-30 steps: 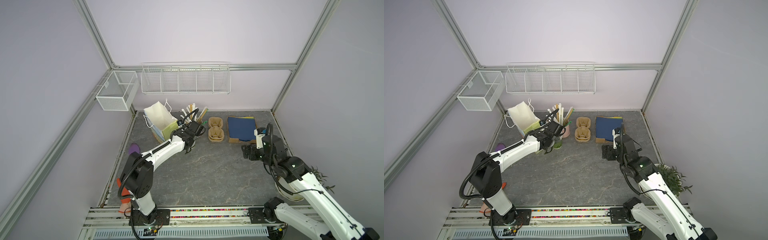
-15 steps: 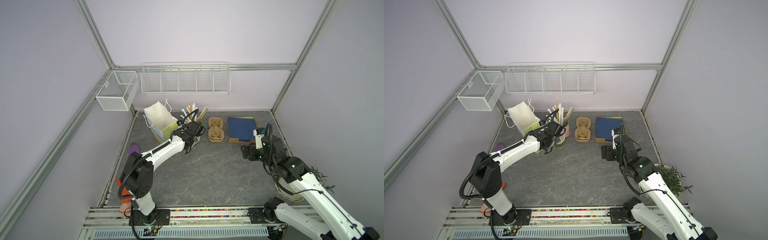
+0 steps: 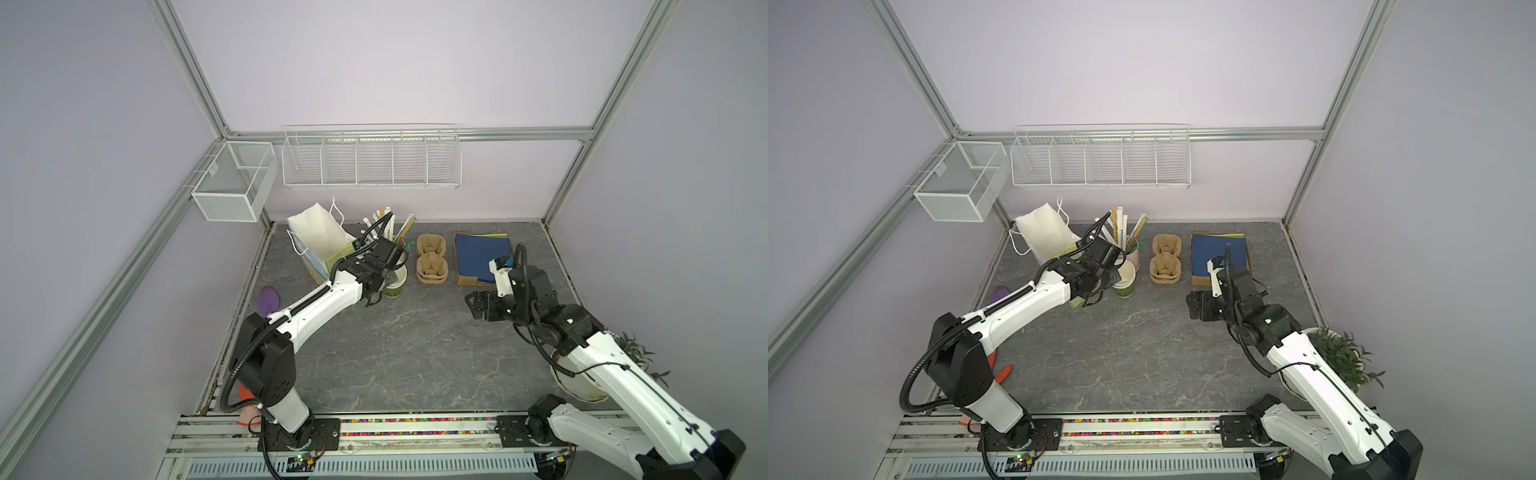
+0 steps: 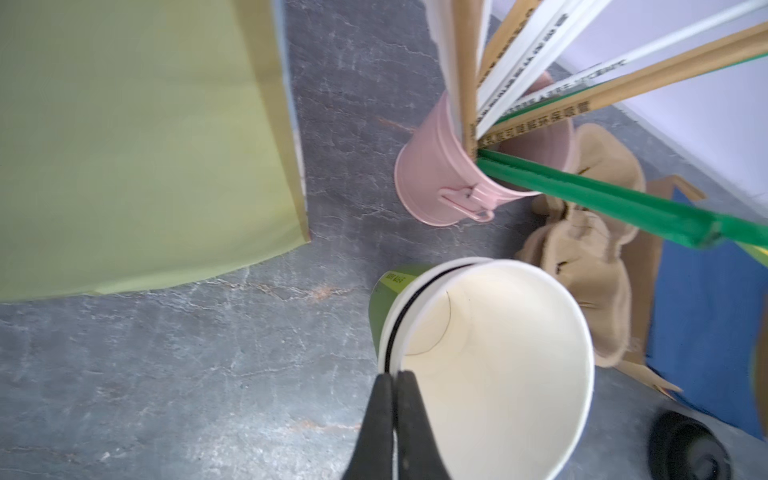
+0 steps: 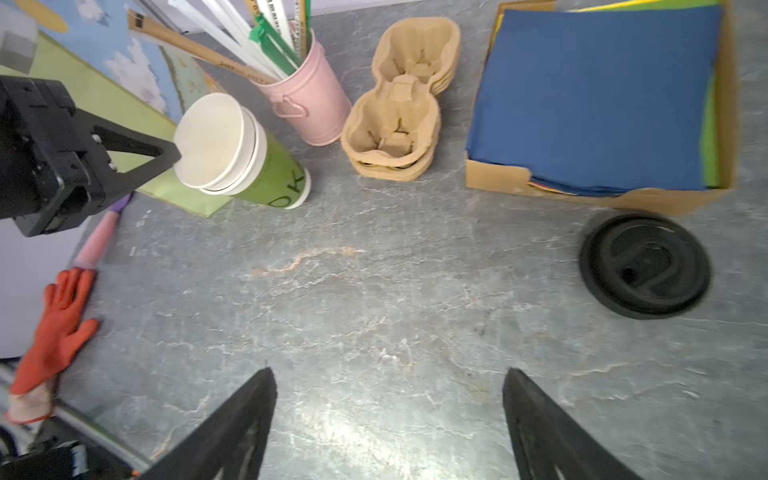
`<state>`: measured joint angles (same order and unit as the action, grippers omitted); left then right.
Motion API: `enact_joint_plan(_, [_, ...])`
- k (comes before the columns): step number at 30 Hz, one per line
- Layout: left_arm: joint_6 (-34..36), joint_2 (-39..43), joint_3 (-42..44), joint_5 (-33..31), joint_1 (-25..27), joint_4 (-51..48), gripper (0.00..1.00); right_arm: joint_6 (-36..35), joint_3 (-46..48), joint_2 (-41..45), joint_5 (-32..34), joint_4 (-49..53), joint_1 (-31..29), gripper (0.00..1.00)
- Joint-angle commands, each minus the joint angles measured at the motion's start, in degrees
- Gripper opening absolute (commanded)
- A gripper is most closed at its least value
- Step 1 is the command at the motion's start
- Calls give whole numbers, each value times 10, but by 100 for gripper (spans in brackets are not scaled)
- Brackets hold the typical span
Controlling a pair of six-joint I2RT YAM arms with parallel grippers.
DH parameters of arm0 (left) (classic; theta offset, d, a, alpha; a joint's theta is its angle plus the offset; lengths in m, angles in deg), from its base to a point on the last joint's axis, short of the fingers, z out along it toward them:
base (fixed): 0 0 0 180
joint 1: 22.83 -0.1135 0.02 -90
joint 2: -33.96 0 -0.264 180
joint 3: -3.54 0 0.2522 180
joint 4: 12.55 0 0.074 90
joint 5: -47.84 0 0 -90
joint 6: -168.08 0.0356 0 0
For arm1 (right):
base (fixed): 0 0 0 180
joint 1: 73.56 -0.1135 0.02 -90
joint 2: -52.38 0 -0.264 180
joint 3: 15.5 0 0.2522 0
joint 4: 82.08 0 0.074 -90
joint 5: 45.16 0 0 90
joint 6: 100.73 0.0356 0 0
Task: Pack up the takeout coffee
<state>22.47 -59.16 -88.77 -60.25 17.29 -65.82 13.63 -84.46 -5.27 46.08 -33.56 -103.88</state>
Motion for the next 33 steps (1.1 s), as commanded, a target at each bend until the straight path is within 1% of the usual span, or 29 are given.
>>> enact_joint_plan(1, [-31, 28, 23, 62, -3, 30, 0, 84, 32, -27, -91, -93, -9, 88])
enact_joint_plan(4, [-43, 39, 41, 82, -1, 44, 0, 144, 62, -57, -129, -175, -17, 88])
enact_joint_plan(7, [-51, 47, 53, 95, 2, 51, 0, 174, 69, -92, -127, -219, -24, 88])
enact_joint_plan(9, [-55, 52, 61, 102, 7, 58, 0, 195, 75, -119, -138, -254, -27, 88])
enact_joint_plan(14, [-60, 57, 71, 102, 22, 60, 0, 233, 105, -163, -145, -363, -33, 88])
enact_joint_plan(18, [-60, 61, 89, 108, 27, 71, 0, 244, 109, -198, -148, -405, -34, 88])
enact_joint_plan(19, [-76, 63, 92, 106, 27, 72, 0, 249, 109, -207, -153, -416, -35, 88])
enact_joint_plan(22, [-77, 67, 95, 104, 28, 70, 0, 261, 116, -229, -161, -450, -35, 89])
enact_joint_plan(33, [-78, 67, 93, 104, 28, 72, 0, 256, 123, -272, -160, -500, -43, 89])
